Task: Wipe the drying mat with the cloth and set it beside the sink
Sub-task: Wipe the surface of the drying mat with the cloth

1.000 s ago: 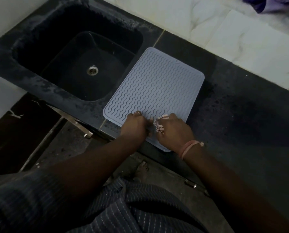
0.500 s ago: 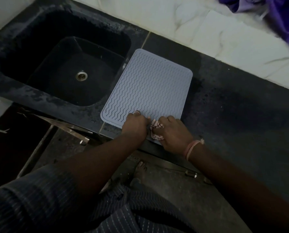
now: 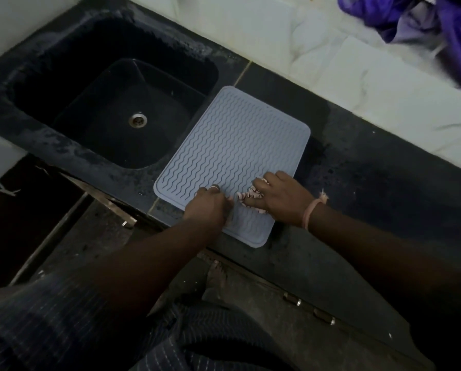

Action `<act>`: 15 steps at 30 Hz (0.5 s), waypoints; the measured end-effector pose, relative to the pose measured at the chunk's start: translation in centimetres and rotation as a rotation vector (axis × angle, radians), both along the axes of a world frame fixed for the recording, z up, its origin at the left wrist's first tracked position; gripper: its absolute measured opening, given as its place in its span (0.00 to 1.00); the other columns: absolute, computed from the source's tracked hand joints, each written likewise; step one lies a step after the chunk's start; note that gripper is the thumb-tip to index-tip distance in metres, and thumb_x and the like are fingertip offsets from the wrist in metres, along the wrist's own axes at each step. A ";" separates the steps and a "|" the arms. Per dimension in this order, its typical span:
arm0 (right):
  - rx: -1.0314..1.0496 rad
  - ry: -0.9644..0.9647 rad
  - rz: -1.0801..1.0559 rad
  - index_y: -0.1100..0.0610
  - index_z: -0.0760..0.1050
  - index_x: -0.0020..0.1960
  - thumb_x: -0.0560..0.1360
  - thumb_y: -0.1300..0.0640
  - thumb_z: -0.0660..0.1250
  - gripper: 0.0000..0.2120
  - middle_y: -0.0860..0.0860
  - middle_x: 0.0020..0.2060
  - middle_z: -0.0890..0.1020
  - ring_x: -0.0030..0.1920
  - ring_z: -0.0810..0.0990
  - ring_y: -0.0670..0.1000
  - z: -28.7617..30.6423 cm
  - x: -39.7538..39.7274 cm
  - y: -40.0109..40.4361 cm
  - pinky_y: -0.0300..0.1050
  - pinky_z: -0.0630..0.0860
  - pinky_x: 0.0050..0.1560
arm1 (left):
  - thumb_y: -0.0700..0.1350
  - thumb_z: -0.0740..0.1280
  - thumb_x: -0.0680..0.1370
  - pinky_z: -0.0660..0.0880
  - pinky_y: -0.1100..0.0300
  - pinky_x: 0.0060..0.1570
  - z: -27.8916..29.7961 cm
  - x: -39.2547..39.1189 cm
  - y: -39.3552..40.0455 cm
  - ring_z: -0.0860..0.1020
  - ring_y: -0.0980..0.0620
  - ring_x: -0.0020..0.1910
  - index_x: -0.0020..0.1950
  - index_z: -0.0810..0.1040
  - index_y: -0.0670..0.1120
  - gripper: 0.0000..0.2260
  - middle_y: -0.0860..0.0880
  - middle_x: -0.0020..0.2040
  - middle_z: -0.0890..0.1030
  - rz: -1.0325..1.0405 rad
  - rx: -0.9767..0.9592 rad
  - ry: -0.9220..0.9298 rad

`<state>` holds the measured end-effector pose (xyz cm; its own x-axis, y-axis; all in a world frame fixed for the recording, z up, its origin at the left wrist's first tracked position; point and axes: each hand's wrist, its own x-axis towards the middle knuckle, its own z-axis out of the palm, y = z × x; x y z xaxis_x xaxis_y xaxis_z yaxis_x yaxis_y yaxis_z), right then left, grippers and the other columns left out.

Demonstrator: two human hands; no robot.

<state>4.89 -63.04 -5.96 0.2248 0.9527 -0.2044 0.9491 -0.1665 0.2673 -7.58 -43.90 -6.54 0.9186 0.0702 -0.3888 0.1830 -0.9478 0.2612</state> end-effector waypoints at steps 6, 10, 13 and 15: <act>0.173 0.136 -0.123 0.50 0.84 0.58 0.70 0.56 0.68 0.17 0.55 0.52 0.79 0.48 0.76 0.59 -1.3 -2.0 0.6 0.52 0.71 0.44 | 0.49 0.75 0.77 0.77 0.49 0.59 -0.2 0.5 -0.2 0.73 0.44 0.64 0.63 0.82 0.50 0.15 0.47 0.62 0.76 0.197 -0.069 0.019; 0.260 0.220 -0.150 0.53 0.84 0.56 0.72 0.57 0.69 0.13 0.53 0.52 0.79 0.49 0.75 0.58 -2.4 -5.3 0.7 0.51 0.67 0.44 | 0.51 0.74 0.77 0.76 0.53 0.52 -0.1 0.8 -1.0 0.75 0.46 0.58 0.58 0.84 0.47 0.12 0.46 0.55 0.77 0.293 -0.044 0.006; 0.256 0.197 -0.061 0.52 0.83 0.58 0.76 0.56 0.56 0.19 0.53 0.52 0.79 0.49 0.76 0.58 -2.3 -4.2 0.2 0.51 0.67 0.44 | 0.47 0.72 0.79 0.76 0.53 0.51 0.2 0.8 -1.5 0.75 0.45 0.59 0.58 0.84 0.46 0.09 0.46 0.57 0.77 0.260 0.014 -0.001; 0.159 0.132 0.050 0.48 0.81 0.61 0.77 0.55 0.55 0.20 0.54 0.56 0.79 0.52 0.76 0.58 -1.8 -1.8 -0.1 0.52 0.69 0.46 | 0.45 0.71 0.79 0.77 0.51 0.51 0.4 0.9 -1.6 0.75 0.45 0.59 0.58 0.83 0.45 0.09 0.45 0.56 0.77 0.232 0.028 0.006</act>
<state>3.05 -63.17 -7.74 0.1573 0.9847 -0.0750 0.9824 -0.1483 0.1138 -6.66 -45.52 -6.18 0.8743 0.2899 -0.3893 0.3983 -0.8869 0.2339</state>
